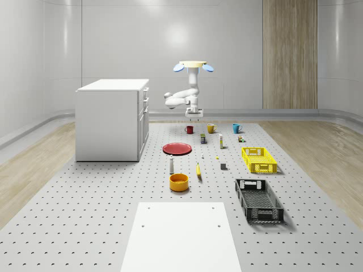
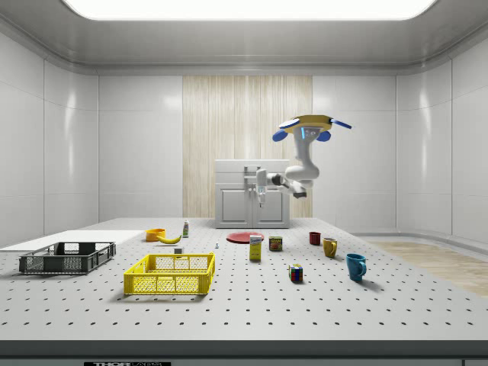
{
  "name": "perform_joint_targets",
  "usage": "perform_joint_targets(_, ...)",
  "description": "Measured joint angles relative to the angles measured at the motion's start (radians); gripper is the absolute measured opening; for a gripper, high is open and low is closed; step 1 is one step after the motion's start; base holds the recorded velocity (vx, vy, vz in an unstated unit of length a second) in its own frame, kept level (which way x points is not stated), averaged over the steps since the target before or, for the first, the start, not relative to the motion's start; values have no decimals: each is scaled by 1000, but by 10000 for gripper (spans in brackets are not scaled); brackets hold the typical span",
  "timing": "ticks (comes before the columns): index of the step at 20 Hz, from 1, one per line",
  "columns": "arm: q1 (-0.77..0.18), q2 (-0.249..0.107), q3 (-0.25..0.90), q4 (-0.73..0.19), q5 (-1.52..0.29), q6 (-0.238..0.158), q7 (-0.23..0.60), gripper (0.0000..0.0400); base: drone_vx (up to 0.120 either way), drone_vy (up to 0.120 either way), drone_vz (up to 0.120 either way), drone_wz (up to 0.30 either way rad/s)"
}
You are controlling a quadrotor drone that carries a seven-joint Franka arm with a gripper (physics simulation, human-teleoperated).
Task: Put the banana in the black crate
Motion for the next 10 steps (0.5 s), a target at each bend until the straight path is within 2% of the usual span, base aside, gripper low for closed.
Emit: perform_joint_targets(10,-11,-40,10,2,19,37,10,400,120,0,0,0)
